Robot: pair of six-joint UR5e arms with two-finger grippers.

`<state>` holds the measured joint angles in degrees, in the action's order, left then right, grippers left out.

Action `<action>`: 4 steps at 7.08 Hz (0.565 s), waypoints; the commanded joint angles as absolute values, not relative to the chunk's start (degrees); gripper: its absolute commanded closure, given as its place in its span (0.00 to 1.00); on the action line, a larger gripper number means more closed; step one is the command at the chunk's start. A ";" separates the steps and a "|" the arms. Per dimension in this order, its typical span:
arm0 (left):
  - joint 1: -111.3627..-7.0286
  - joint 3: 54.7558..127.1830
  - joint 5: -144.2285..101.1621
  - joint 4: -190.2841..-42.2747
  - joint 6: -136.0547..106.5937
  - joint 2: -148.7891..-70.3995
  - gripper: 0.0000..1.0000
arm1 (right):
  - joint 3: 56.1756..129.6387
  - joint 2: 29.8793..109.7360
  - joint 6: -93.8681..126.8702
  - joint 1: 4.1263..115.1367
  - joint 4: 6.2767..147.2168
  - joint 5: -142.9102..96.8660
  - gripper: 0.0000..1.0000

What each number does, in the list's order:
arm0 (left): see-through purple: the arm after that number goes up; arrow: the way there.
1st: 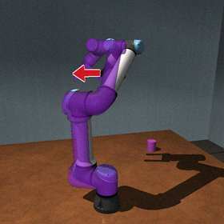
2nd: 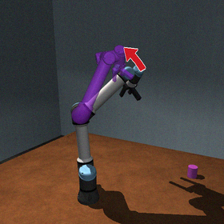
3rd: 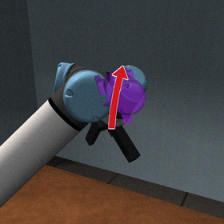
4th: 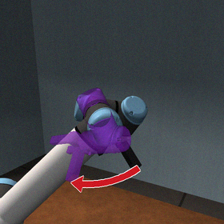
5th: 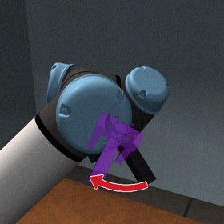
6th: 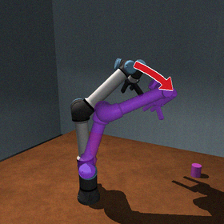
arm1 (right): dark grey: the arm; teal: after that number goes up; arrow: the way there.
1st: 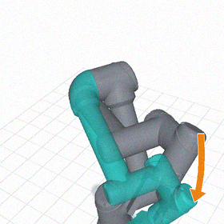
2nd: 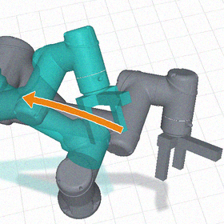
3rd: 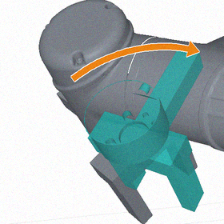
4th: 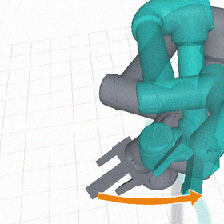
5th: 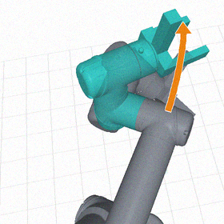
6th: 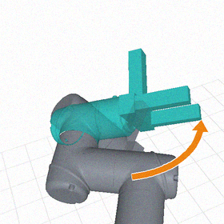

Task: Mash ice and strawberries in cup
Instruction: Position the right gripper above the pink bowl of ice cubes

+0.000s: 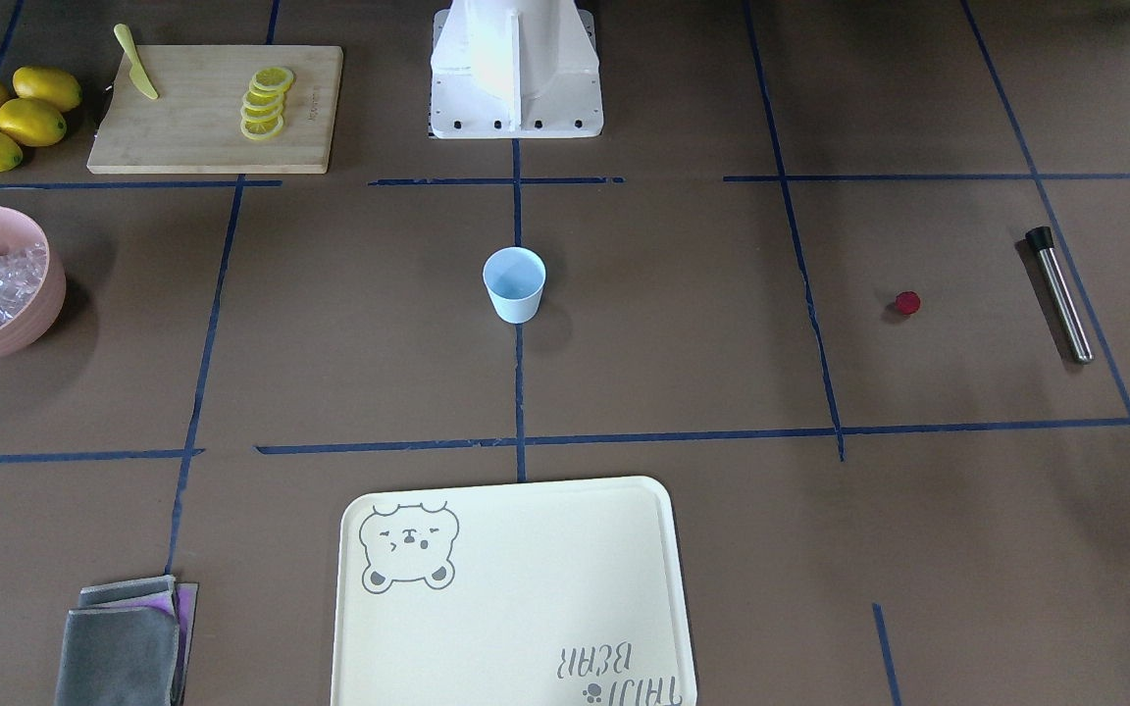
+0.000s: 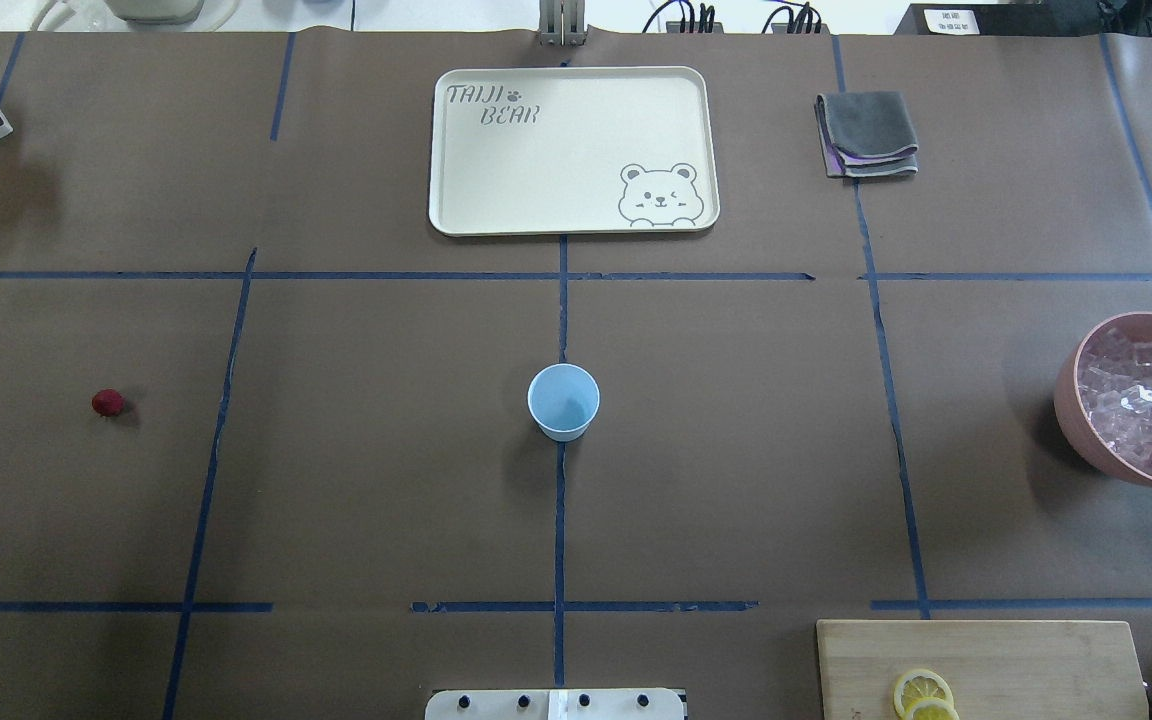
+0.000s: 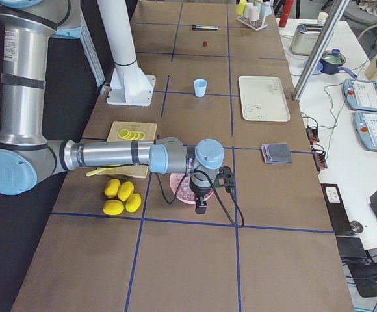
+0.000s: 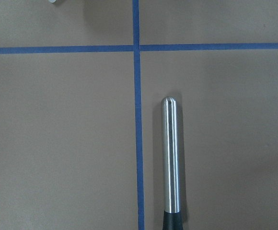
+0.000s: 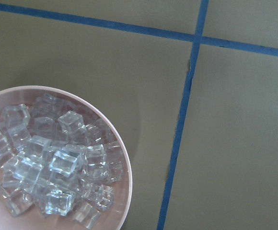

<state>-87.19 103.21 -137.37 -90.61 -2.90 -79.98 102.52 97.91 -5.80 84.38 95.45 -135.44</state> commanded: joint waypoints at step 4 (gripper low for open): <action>-87.10 103.36 -137.37 -90.79 -3.25 -80.15 0.00 | 101.95 97.91 -5.63 84.38 95.45 -138.68 0.01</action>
